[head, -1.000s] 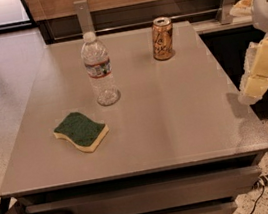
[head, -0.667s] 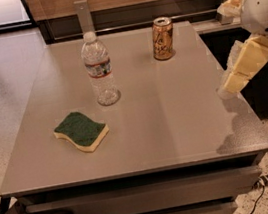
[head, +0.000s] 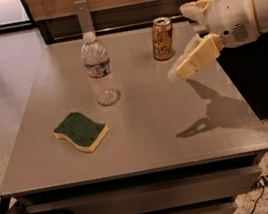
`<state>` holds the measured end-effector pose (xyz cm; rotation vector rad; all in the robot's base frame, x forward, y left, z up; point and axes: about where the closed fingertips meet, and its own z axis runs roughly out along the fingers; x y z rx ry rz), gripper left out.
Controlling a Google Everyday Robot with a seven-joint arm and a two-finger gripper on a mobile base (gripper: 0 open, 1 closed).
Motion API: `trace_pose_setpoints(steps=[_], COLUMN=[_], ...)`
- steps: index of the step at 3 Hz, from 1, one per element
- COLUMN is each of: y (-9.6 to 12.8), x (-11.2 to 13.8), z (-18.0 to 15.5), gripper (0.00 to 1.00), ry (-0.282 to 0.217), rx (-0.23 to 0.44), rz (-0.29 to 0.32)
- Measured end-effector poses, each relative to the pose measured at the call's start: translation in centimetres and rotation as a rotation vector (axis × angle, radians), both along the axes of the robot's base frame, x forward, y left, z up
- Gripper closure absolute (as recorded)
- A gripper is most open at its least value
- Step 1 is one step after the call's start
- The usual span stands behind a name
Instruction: Pick water bottle
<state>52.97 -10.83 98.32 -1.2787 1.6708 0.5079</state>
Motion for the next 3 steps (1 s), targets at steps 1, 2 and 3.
trace_pose_setpoints(steps=[1, 2, 3], y=[1.9, 2.1, 3.6], x=[1.0, 1.0, 1.7], z=[0.0, -0.1, -1.4], gripper=[0.00, 0.00, 0.00], ry=[0.023, 0.022, 0.018], rx=[0.143, 0.144, 0.193], rz=[0.019, 0.021, 0.044])
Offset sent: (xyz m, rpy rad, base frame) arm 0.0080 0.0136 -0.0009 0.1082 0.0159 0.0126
